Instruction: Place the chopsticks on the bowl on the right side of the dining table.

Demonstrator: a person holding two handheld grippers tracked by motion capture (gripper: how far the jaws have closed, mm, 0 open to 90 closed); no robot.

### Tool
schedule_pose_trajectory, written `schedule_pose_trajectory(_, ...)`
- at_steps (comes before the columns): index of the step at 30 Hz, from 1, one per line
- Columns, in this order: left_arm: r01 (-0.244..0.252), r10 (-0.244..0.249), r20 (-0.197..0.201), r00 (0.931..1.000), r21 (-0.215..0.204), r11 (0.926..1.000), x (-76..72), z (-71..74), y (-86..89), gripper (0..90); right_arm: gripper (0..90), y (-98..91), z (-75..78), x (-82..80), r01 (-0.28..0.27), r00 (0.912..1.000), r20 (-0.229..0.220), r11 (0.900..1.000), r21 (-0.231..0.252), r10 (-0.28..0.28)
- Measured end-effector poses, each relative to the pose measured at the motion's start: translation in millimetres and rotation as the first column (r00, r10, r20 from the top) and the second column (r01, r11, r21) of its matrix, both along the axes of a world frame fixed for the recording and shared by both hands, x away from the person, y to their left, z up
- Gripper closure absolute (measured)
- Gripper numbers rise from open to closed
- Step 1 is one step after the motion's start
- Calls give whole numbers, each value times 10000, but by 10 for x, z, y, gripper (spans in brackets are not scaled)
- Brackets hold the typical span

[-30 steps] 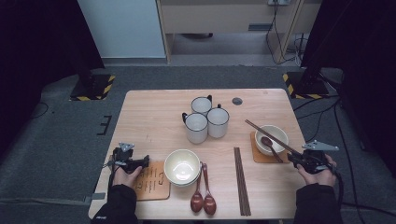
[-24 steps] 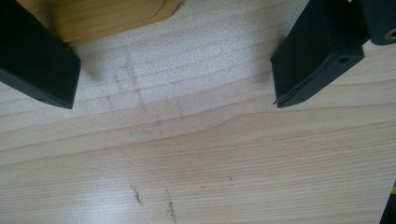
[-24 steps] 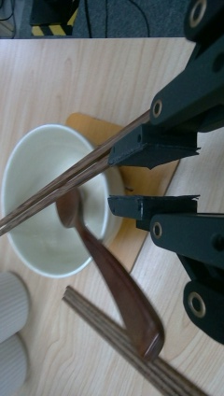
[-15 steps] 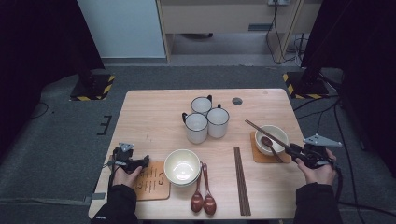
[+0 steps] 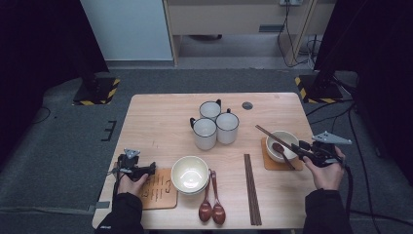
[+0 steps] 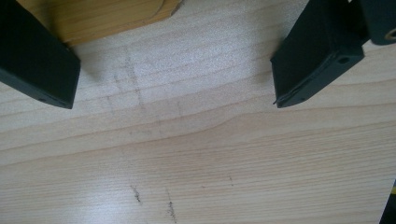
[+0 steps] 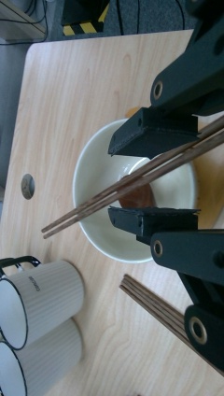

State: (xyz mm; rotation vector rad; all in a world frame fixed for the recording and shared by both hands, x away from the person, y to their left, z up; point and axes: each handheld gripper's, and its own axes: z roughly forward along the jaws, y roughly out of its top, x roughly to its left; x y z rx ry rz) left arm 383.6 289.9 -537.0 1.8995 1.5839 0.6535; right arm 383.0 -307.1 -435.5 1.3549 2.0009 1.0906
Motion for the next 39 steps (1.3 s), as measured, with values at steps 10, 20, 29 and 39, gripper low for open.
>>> schedule_pose_trajectory(10,-2,2,2,10000,-1,10000,0,0,0,0,587,22,35,116,84,9999,125,9999,58,-85)
schedule_pose_trajectory(20,-3,3,4,10000,0,10000,0,0,0,0,589,42,115,245,-156,9991,381,9999,-74,159)
schedule_pose_trajectory(29,-2,2,2,10000,1,10000,0,0,0,0,586,99,111,345,-350,9989,297,9993,-102,353)
schedule_pose_trajectory(39,-2,2,2,10000,1,10000,0,0,0,0,570,201,-10,470,-566,9984,-77,9980,-268,564)
